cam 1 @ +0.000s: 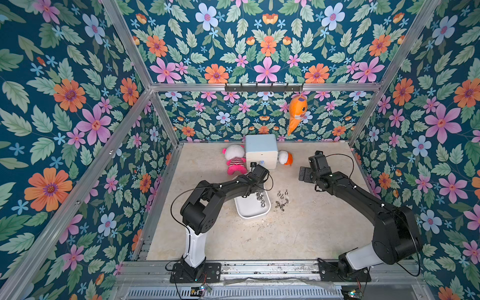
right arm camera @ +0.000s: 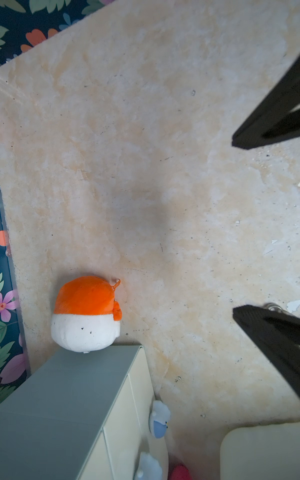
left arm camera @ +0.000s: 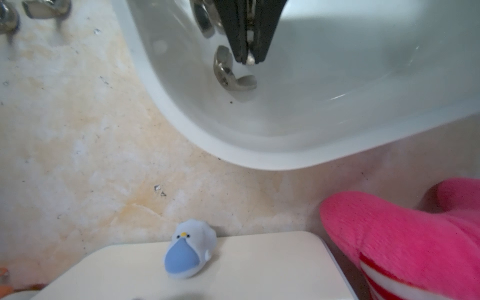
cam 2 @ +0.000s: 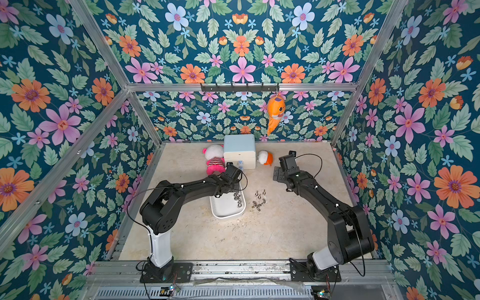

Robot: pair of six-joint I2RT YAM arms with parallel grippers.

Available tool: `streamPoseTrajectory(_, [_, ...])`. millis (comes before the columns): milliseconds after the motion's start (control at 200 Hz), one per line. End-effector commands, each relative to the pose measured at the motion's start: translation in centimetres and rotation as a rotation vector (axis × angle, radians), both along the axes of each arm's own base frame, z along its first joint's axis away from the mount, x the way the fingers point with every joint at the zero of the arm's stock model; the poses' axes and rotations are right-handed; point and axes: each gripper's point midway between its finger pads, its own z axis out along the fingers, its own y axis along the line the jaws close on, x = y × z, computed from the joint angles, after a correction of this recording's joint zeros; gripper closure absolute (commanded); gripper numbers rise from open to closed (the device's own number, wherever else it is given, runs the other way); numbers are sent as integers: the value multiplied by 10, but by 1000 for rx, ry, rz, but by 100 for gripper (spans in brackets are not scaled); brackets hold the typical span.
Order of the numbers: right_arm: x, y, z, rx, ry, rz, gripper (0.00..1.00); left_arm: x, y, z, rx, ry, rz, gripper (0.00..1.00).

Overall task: Take out the wing nut from the storage box
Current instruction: Pick up the wing nut from the storage box, then place the wing nut at the center of the board.

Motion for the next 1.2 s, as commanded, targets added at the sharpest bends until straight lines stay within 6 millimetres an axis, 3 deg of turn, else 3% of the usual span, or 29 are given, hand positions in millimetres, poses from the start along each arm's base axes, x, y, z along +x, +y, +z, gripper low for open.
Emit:
streamPoseTrajectory(0, [-1, -2, 2, 0, -7, -10, 1, -1, 4, 11, 6, -16, 3, 91])
streamPoseTrajectory(320, [2, 1, 4, 6, -12, -6, 1, -4, 1, 46, -16, -67, -17, 91])
streamPoseTrajectory(670, [4, 1, 7, 6, -16, -6, 1, -7, -30, 90, -35, -144, -86, 91])
streamPoseTrajectory(895, [4, -1, 9, -2, -20, -13, 1, -9, -55, 97, -51, -150, -133, 90])
streamPoseTrajectory(1195, [4, -3, 13, -8, -28, -21, 1, -12, -85, 81, -52, -122, -175, 90])
